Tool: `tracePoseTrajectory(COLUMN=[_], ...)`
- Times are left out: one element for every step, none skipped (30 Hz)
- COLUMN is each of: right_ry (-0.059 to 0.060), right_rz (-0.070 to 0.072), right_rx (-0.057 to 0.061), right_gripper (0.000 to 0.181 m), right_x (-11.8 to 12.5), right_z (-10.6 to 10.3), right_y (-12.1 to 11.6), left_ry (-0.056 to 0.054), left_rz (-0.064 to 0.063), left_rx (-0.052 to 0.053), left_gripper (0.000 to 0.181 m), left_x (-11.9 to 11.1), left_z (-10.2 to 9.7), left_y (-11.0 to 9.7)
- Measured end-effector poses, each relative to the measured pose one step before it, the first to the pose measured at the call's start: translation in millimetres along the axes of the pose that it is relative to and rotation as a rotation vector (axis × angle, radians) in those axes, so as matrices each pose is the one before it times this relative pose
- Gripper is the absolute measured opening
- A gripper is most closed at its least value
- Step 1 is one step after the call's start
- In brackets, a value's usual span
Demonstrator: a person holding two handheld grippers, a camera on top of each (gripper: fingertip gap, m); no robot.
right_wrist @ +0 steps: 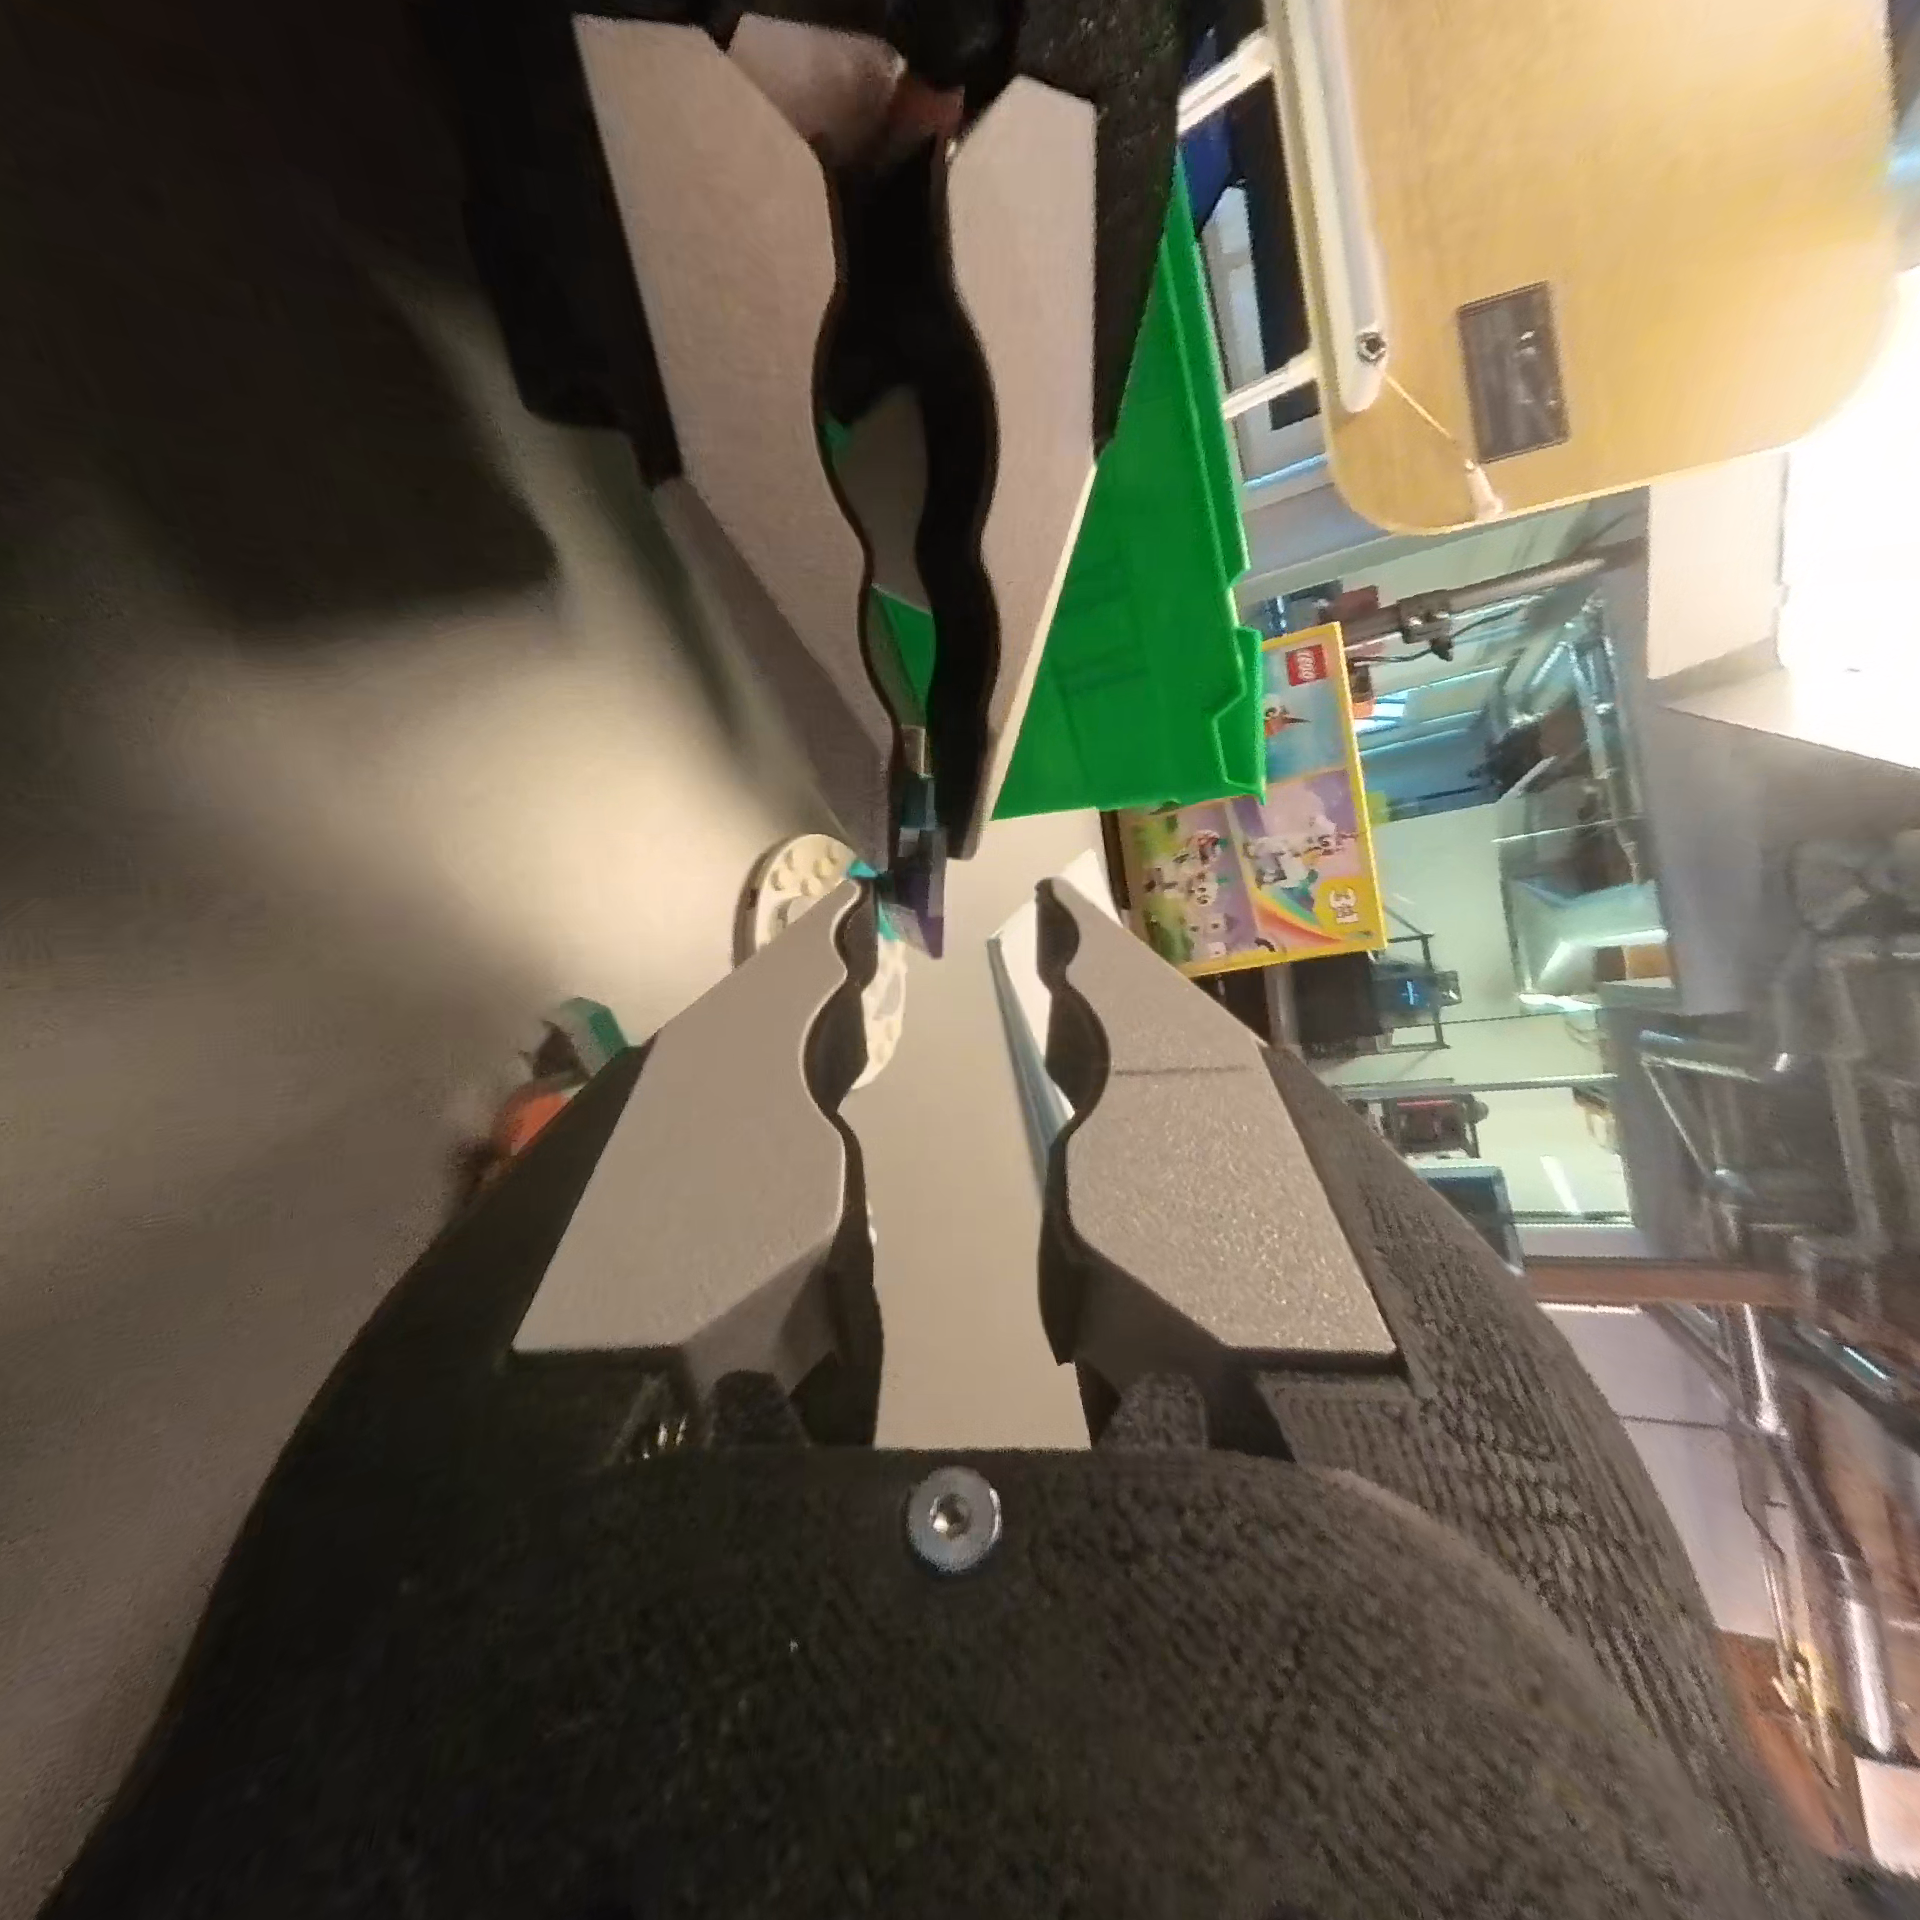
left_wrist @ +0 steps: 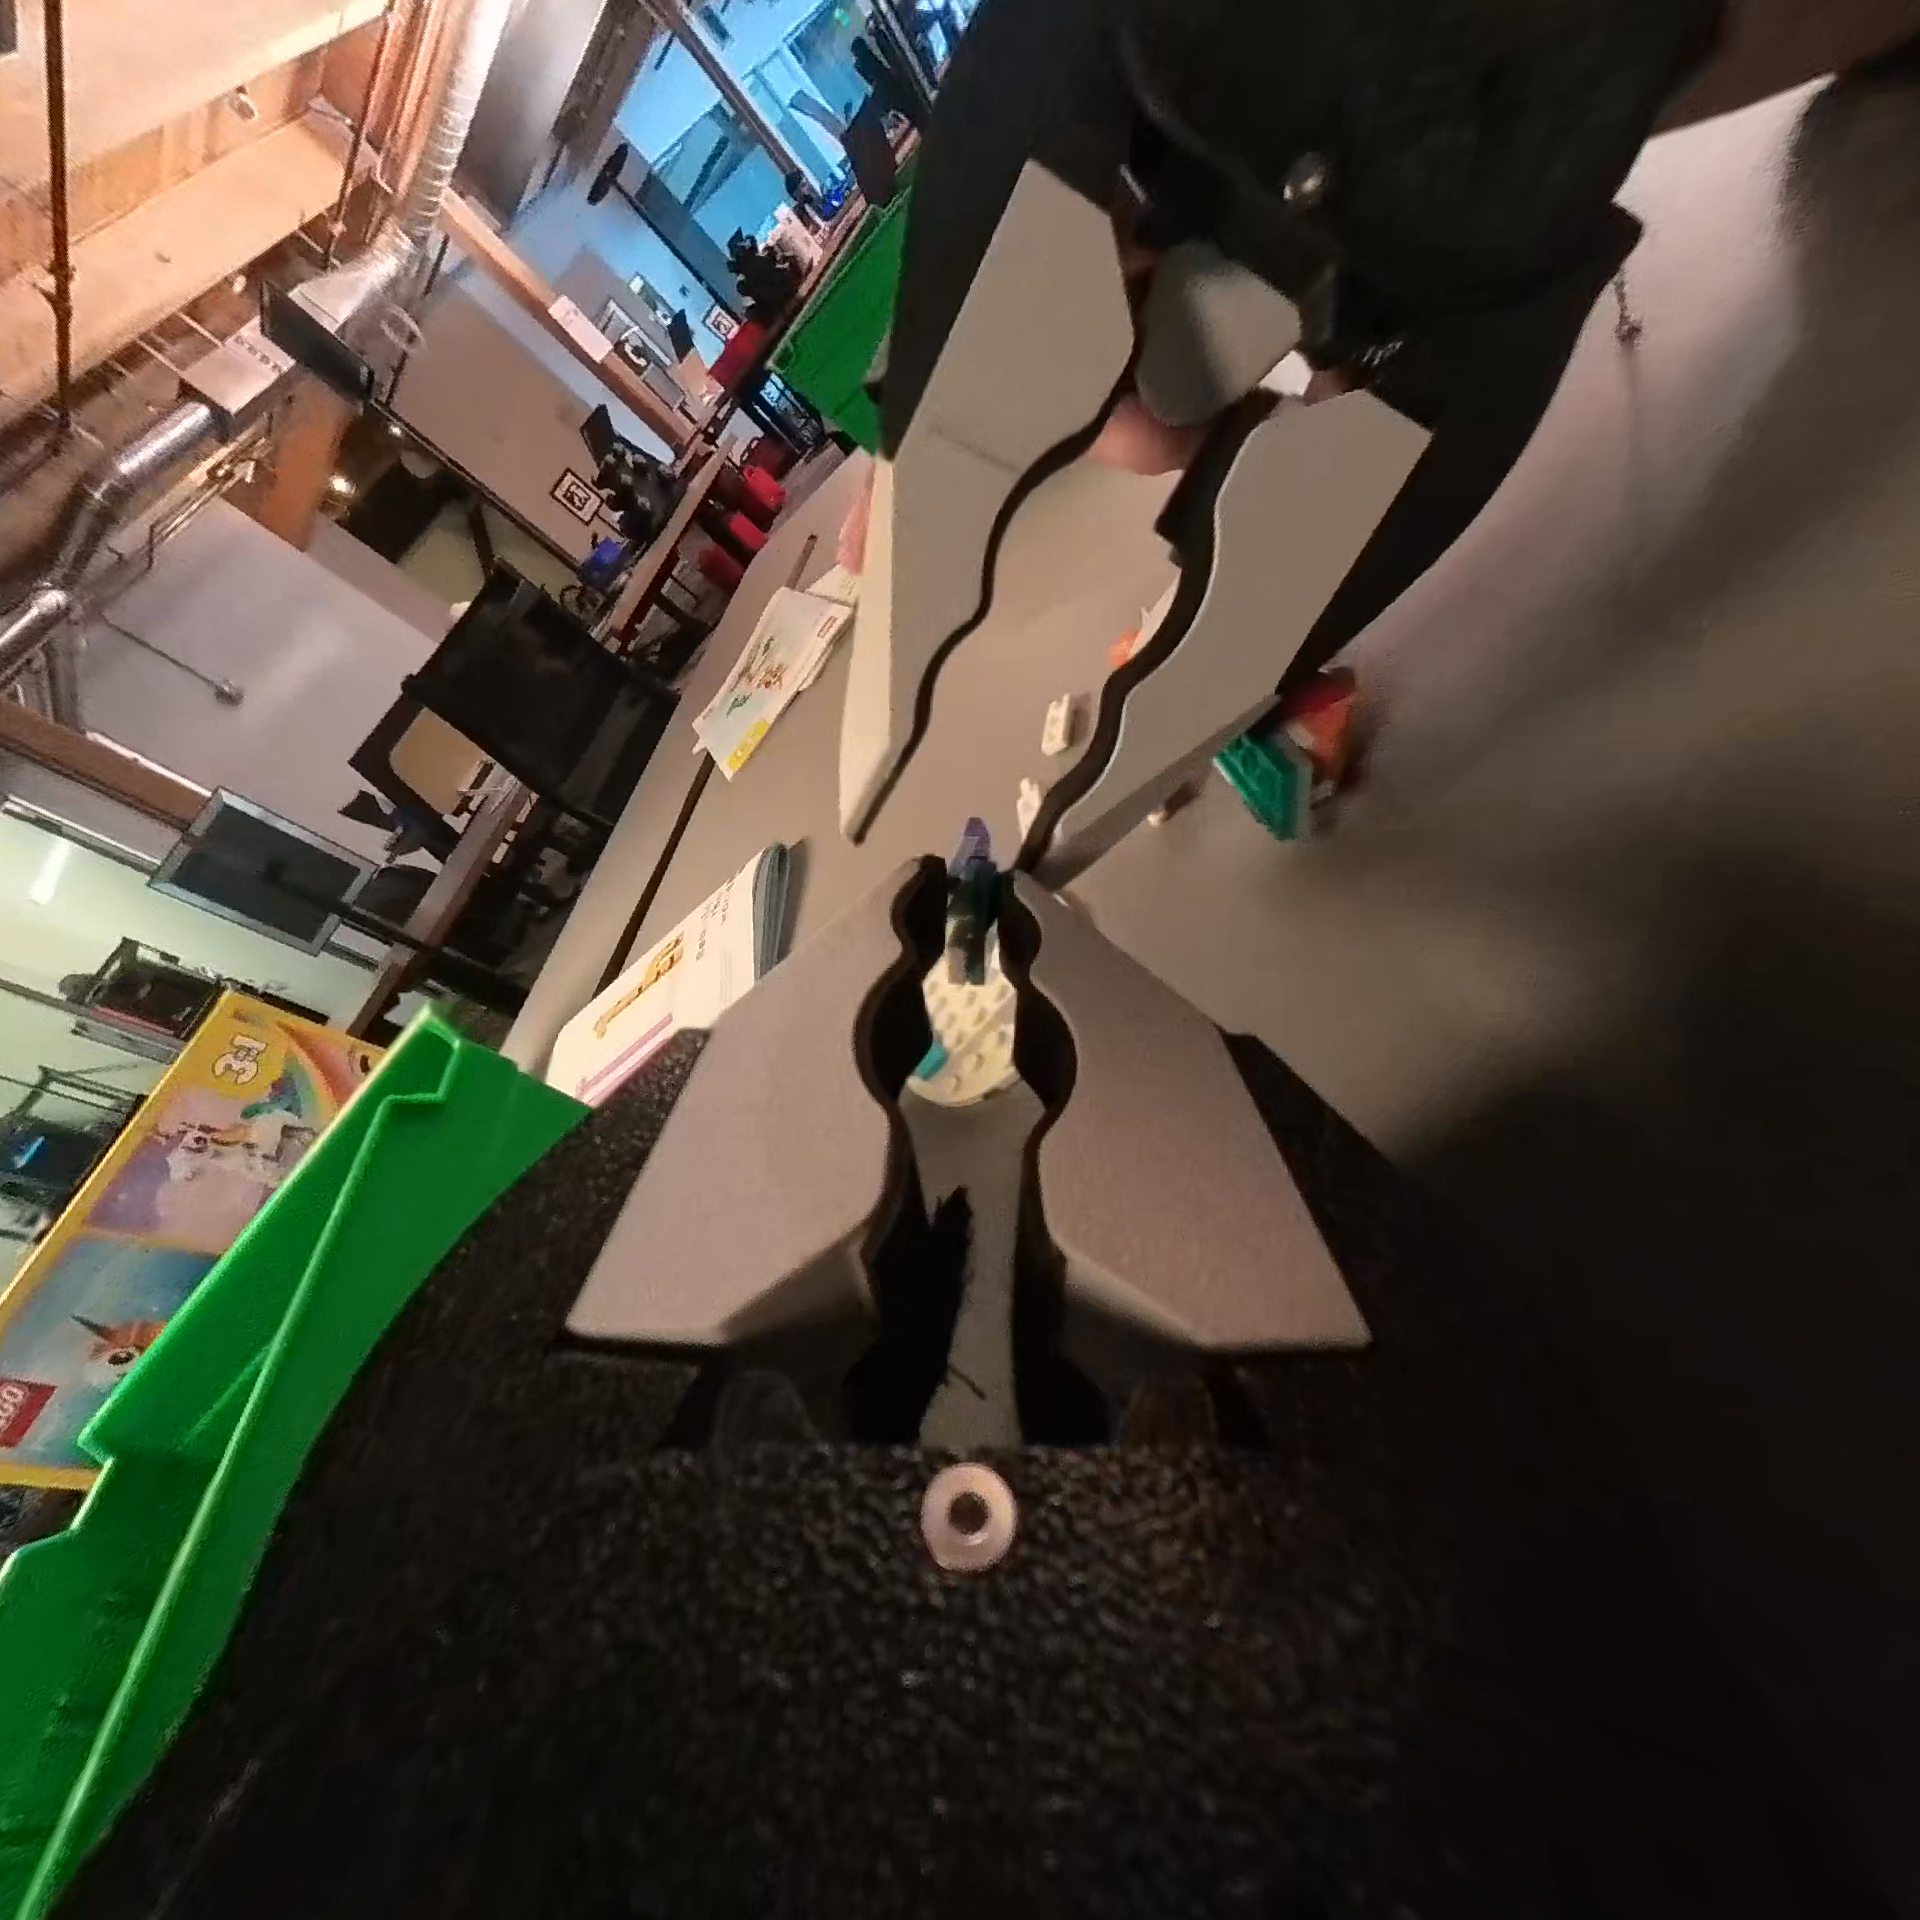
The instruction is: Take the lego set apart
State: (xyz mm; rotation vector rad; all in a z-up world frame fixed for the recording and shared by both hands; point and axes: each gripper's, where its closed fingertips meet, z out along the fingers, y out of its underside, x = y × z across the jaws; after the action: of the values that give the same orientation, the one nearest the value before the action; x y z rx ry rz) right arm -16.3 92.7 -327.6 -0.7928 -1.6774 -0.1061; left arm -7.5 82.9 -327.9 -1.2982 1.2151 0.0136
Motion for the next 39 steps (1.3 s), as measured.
tracePoseTrajectory(right_ry=[-0.0155, -0.0220, -0.0169, -0.0114, -0.0083, -0.0035, 0.0022, 0.0030, 0.0117, 0.0262, 0.0336, 0.0366, 0.0405, 0.0411, 0.0402, 0.0412, 0.0413, 0.0375, 0.0367, 0.0351, 0.0281, 0.0263, 0.0277, 0.0283, 0.0273, 0.0261, 0.0275, 0.0288, 0.0230, 0.0191, 0.0162, 0.0108, 0.0044, 0.0019, 0.0019, 0.0014, 0.0011, 0.0017, -0.0040], right_rz=[0.0030, 0.0043, 0.0044, 0.0027, 0.0021, 0.0051, 0.0109, 0.0173, 0.0245, 0.0237, 0.0088, -0.0098, -0.0218, -0.0268, -0.0262, -0.0214, -0.0164, -0.0151, -0.0152, -0.0150, -0.0126, -0.0083, -0.0062, -0.0084, -0.0111, -0.0151, -0.0214, -0.0235, -0.0221, -0.0183, -0.0143, -0.0112, -0.0089, -0.0076, -0.0065, -0.0054, -0.0046, -0.0043, -0.0054], right_rx=[0.0020, 0.0021, -0.0005, 0.0007, 0.0024, 0.0033, 0.0034, 0.0005, 0.0014, 0.0003, -0.0076, -0.0136, -0.0139, -0.0101, -0.0040, -0.0014, 0.0007, 0.0041, 0.0049, 0.0040, 0.0030, 0.0036, 0.0039, 0.0053, 0.0047, 0.0037, 0.0036, 0.0043, 0.0070, 0.0070, 0.0061, 0.0061, 0.0052, 0.0032, 0.0019, 0.0036, 0.0021, -0.0022, -0.0036], right_gripper=[0.028, 0.028, 0.028, 0.026, 0.022, 0.016, 0.011, 0.011, 0.010, 0.010, 0.009, 0.009, 0.009, 0.009, 0.009, 0.009, 0.009, 0.009, 0.009, 0.009, 0.009, 0.009, 0.009, 0.009, 0.009, 0.009, 0.009, 0.009, 0.009, 0.009, 0.009, 0.009, 0.009, 0.009, 0.009, 0.008, 0.005, 0.004, 0.004], right_x=[-2.30, -3.13, -2.64, -2.14, -1.70, -0.88, 0.41, 1.34, 3.37, 5.69, 6.46, 6.07, 5.90, 5.54, 5.13, 5.39, 5.64, 5.16, 4.96, 4.74, 3.86, 3.76, 4.04, 4.07, 3.84, 3.44, 3.63, 3.79, 3.03, 2.42, 2.03, 1.19, 0.17, -0.35, -0.35, -0.28, -0.08, -0.06, -0.80], right_z=[-0.19, -0.23, -0.06, 0.21, 0.29, 0.31, 0.38, 0.15, -0.05, -0.30, -0.38, -0.30, -0.38, -0.46, -0.40, -0.44, -0.49, -0.55, -0.51, -0.53, -0.46, -0.43, -0.34, -0.44, -0.33, -0.41, -0.37, -0.54, -0.48, -0.43, -0.27, -0.19, -0.21, -0.03, 0.02, -0.12, -0.14, 0.03, 0.30], right_y=[-0.40, -0.25, 0.43, 0.28, -0.02, -0.35, -0.46, -0.09, -0.46, -0.43, 0.99, 2.14, 2.51, 1.92, 0.95, 0.13, -0.61, -1.33, -1.56, -1.52, -1.29, -1.34, -1.36, -1.37, -1.13, -1.10, -1.30, -1.56, -2.15, -2.34, -2.26, -2.06, -1.72, -1.20, -0.86, -0.89, -0.56, 0.19, 0.48], left_ry=[0.0037, 0.0046, 0.0073, 0.0115, 0.0157, 0.0083, -0.0039, -0.0154, -0.0323, -0.0473, -0.0461, -0.0368, -0.0206, -0.0111, -0.0089, -0.0036, 0.0056, 0.0056, 0.0061, 0.0161, 0.0170, -0.0077, -0.0181, 0.0017, 0.0113, 0.0235, 0.0215, 0.0230, 0.0275, 0.0269, 0.0269, 0.0229, 0.0165, 0.0158, 0.0128, 0.0099, 0.0104, 0.0046, 0.0025], left_rz=[0.0021, -0.0046, -0.0076, -0.0061, -0.0017, 0.0042, 0.0110, 0.0149, 0.0127, 0.0116, 0.0045, -0.0061, -0.0179, -0.0298, -0.0403, -0.0539, -0.0673, -0.0820, -0.0938, -0.0972, -0.0863, -0.0662, -0.0441, -0.0295, -0.0393, -0.0518, -0.0649, -0.0788, -0.0821, -0.0770, -0.0691, -0.0559, -0.0398, -0.0278, -0.0219, -0.0204, -0.0191, -0.0199, -0.0200], left_rx=[-0.0011, 0.0048, 0.0121, 0.0178, 0.0217, 0.0162, 0.0016, -0.0005, 0.0060, 0.0109, 0.0167, 0.0160, 0.0144, 0.0107, 0.0104, 0.0140, 0.0191, 0.0235, 0.0278, 0.0281, 0.0220, 0.0087, -0.0028, 0.0017, 0.0086, 0.0092, 0.0067, 0.0046, 0.0075, 0.0088, 0.0079, 0.0080, 0.0139, 0.0171, 0.0137, 0.0129, 0.0084, 0.0003, -0.0045], left_gripper=[0.008, 0.008, 0.008, 0.008, 0.008, 0.008, 0.007, 0.007, 0.008, 0.010, 0.013, 0.018, 0.024, 0.029, 0.031, 0.032, 0.031, 0.030, 0.030, 0.029, 0.024, 0.024, 0.024, 0.024, 0.021, 0.019, 0.019, 0.019, 0.021, 0.022, 0.023, 0.024, 0.023, 0.021, 0.016, 0.013, 0.009, 0.008, 0.008], left_x=[0.43, 0.21, 0.70, 1.40, 2.44, 1.82, 0.21, -1.49, -3.76, -6.48, -6.68, -5.70, -3.80, -2.87, -3.16, -3.29, -2.81, -3.46, -3.94, -2.75, -2.44, -5.11, -4.74, -0.28, 2.43, 4.74, 4.40, 4.23, 4.09, 3.40, 2.96, 2.03, 0.87, 0.71, 0.28, -0.06, -0.15, -0.81, -0.95], left_z=[-0.07, -0.25, -0.40, -0.51, -0.69, -0.51, -0.27, -0.12, -0.39, -0.80, -1.35, -1.44, -1.37, -1.04, -0.73, -0.83, -1.01, -1.26, -1.45, -1.26, -1.18, -0.88, -0.44, 0.01, 0.34, 0.96, 1.63, 2.13, 2.16, 2.04, 1.84, 1.40, 0.65, -0.23, -0.55, -0.74, -0.97, -0.44, 0.10], left_y=[0.52, -0.20, -1.52, -2.41, -3.12, -2.55, -0.68, -0.41, -1.85, -2.94, -4.11, -3.75, -2.87, -1.70, -1.27, -1.58, -2.28, -2.91, -3.65, -4.05, -3.34, -2.00, -0.62, -1.20, -1.87, -1.71, -0.77, -0.32, -0.33, 0.29, 0.76, 0.77, -0.66, -1.72, -1.85, -1.76, -1.10, 0.31, 1.00])
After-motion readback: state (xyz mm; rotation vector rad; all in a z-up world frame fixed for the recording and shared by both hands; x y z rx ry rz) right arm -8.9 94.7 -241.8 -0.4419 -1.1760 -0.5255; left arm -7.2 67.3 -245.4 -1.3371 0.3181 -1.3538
